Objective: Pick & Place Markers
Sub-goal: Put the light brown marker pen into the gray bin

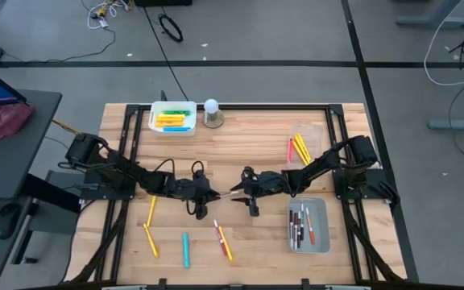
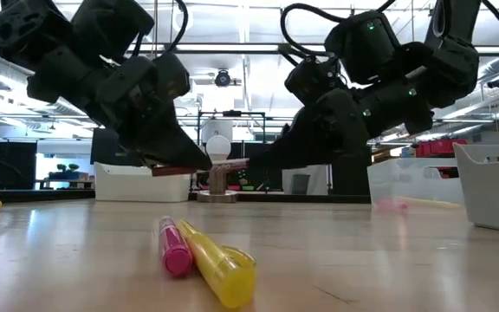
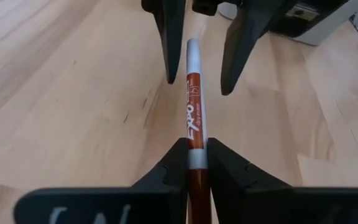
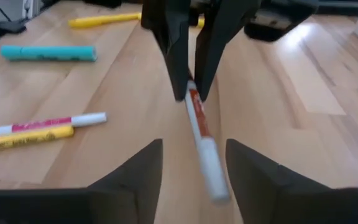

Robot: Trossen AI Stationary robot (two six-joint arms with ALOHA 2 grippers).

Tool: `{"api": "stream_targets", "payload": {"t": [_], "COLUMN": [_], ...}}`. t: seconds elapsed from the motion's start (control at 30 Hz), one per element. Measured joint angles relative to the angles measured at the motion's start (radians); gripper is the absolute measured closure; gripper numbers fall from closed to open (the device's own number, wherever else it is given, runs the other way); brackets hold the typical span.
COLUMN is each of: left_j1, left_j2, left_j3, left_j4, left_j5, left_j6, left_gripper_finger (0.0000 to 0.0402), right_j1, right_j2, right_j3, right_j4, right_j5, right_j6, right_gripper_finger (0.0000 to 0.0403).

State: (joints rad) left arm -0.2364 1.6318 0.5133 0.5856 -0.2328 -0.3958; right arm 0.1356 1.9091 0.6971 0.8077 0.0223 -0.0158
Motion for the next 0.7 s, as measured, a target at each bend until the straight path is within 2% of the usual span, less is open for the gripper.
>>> {"api": "stream_targets", "payload": {"t": [0.2,0.43,0.6,0.7], "left_j1": [0.005,0.004,0.003,0.005], "left_j2": [0.0,0.0,0.0,-0.001], "left_j3": [0.0,0.0,0.0,0.0], "left_j4": [0.002,-0.001,0.007,0.022], "left_j5": [-0.001,-0.03,-0.033,-0.044], "left_j6": [0.0,0.008,0.071,0.117], "left_gripper_finger": [0.0352,0.0351,0.0345,0.0314], "right_j1": [0.0,0.0,0.017,0.039], "right_j2": [0.0,0.0,-0.007,-0.063], "right_j3": [0.001,0.001,0.001,0.003], "right_j4": [0.019,-0.011,-0.025,-0.132], "right_j5": [0.001,0.034,0.067,0.108], "right_j6": [0.001,0.025,0.031,0.042], "right_gripper_finger": [0.0281,0.0375,0.0382,0.0382]}}
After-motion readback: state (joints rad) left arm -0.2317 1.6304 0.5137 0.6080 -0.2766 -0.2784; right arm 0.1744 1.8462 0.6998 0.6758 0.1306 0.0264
